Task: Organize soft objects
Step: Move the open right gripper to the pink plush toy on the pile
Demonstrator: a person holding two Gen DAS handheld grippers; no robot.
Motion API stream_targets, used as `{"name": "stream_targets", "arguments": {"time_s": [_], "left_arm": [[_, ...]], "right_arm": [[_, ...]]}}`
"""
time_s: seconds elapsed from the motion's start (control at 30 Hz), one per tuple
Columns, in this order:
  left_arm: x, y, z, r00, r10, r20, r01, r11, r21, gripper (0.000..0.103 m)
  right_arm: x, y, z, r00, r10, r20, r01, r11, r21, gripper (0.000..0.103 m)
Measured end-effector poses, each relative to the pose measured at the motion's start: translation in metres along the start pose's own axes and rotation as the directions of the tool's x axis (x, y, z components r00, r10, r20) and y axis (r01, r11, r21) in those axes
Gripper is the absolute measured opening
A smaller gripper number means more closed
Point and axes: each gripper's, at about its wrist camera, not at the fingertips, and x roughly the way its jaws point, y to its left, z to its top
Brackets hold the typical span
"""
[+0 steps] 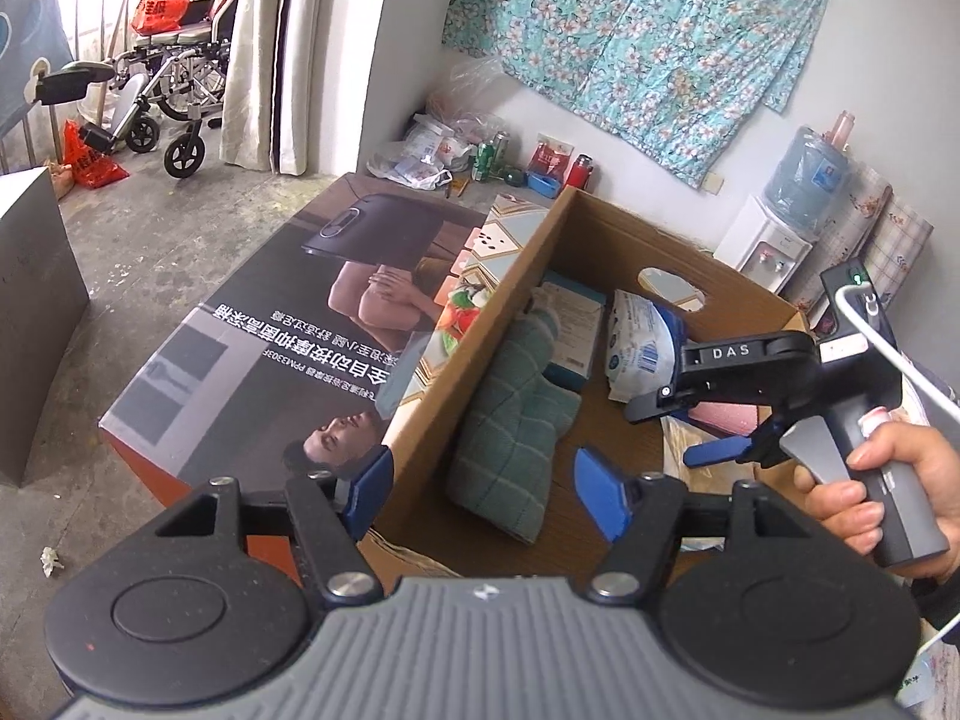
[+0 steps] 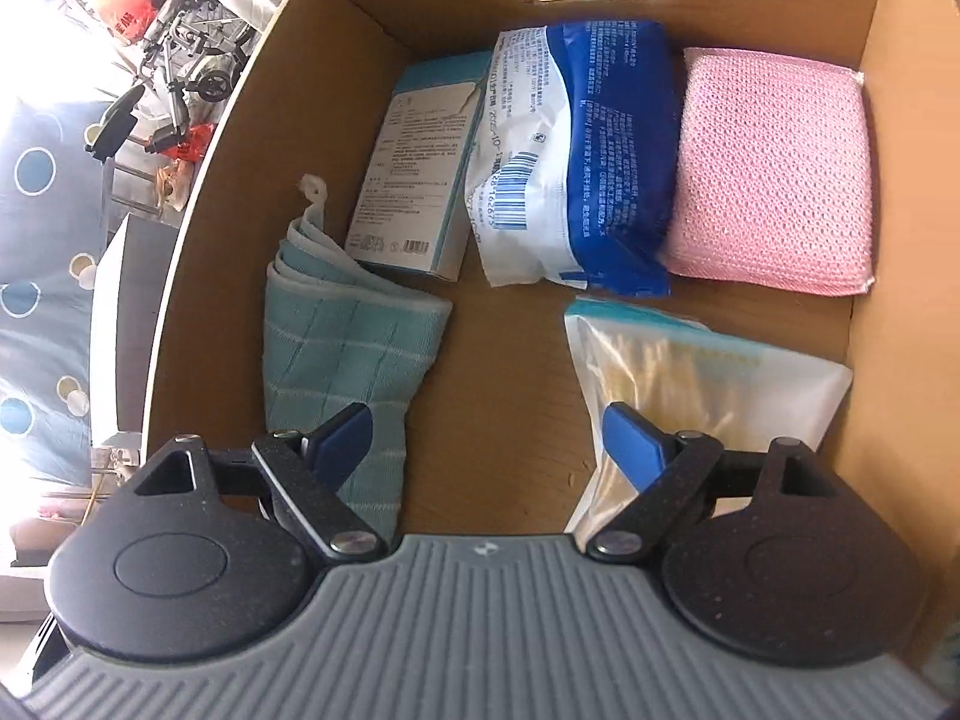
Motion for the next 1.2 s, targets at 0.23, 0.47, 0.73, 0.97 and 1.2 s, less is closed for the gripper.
{"name": "stream_targets", "arguments": {"time_s": [0.23, 0.47, 0.73, 0.97, 1.2], "left_arm": [[-0.014, -0.018, -0.007, 1.000, -0.024, 0.014, 0.024, 1.000, 0.018, 0.075], [-0.020, -0.070, -0.031, 0.992, -0.126, 0.019, 0.123, 0.986, 0.113, 0.085], [-0.026, -0.184, -0.062, 0.959, -0.284, 0.022, 0.259, 0.900, 0.350, 0.097], [-0.012, -0.300, -0.096, 0.903, -0.431, -0.002, 0.371, 0.777, 0.509, 0.101], [0.043, -0.401, -0.133, 0.885, -0.457, -0.093, 0.407, 0.660, 0.631, 0.100]], "right_arm": [[-0.053, -0.010, -0.025, 0.972, 0.220, 0.083, -0.217, 0.975, -0.045, 0.085], [-0.140, -0.047, -0.088, 0.910, 0.362, 0.201, -0.350, 0.932, -0.092, 0.085], [-0.265, -0.139, -0.154, 0.876, 0.218, 0.431, -0.187, 0.976, -0.115, 0.085], [-0.325, -0.248, -0.179, 0.840, -0.043, 0.541, 0.010, 0.998, 0.063, 0.085], [-0.296, -0.348, -0.163, 0.876, -0.131, 0.465, 0.022, 0.972, 0.234, 0.070]]}}
